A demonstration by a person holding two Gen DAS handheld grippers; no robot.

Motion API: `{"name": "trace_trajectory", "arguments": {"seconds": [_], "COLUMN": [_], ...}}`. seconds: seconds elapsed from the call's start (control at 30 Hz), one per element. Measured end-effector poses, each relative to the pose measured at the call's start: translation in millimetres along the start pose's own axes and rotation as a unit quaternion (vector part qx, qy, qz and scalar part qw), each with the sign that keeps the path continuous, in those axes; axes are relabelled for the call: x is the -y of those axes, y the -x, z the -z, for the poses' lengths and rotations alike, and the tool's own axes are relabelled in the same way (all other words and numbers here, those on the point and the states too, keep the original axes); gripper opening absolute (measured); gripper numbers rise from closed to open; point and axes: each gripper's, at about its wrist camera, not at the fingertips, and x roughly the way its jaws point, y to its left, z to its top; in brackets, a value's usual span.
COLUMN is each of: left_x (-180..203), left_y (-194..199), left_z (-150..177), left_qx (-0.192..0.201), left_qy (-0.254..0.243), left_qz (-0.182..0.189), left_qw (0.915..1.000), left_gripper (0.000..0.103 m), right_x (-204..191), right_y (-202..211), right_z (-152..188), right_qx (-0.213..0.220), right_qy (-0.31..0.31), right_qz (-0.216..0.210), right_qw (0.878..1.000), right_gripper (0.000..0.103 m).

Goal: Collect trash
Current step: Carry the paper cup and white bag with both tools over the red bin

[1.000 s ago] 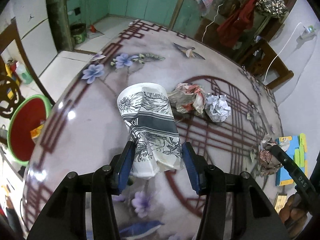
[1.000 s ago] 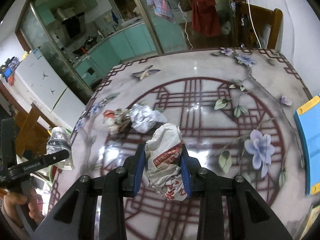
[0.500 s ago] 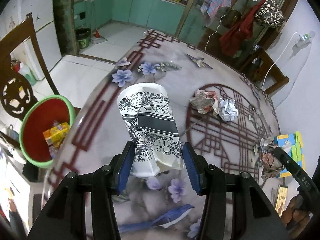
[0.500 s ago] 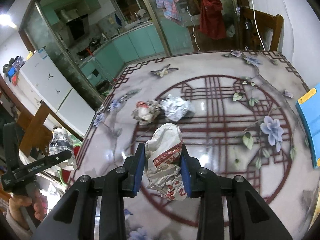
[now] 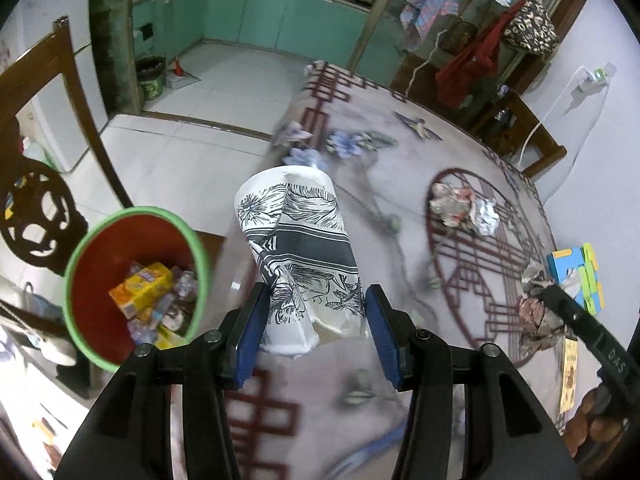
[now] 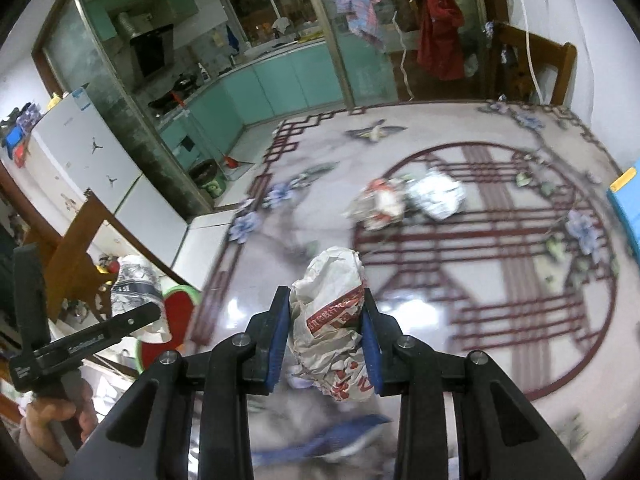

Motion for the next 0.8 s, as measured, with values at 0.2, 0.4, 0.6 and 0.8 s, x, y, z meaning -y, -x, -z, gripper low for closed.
{"name": "trace_trajectory", "arguments": {"seconds": [0.2, 0.4, 0.6, 0.8], "left_x": [-40, -80, -119, -154], "left_y": [3, 7, 16, 18], "left_z": [-11, -14, -19, -18], "left_qx": [0.005, 0.007, 0.018, 0.014], "left_qy": [0.000, 0.015, 0.038, 0.053], "left_qz": [-0.006, -0.022, -0.042, -0.061], "left_qw": [1.0000, 0.9996, 0.9982, 0.9966], "left_gripper": [0.048, 0.048, 0.048, 0.048], "right_x": [-51, -90, -126, -161], "right_y": [-13, -26, -39, -53], "right_z": [11, 15, 14, 16], "right_qx": [0.000, -0.008, -0.017, -0.031], "right_qy": [0.004, 0.016, 0.038, 0.064], "right_qz": [-0.014, -0.025, -0.038, -0.055], "right_qw": [1.000, 1.000, 0.998, 0.996], "right_gripper": [0.030, 0.030, 0.030, 0.031]}}
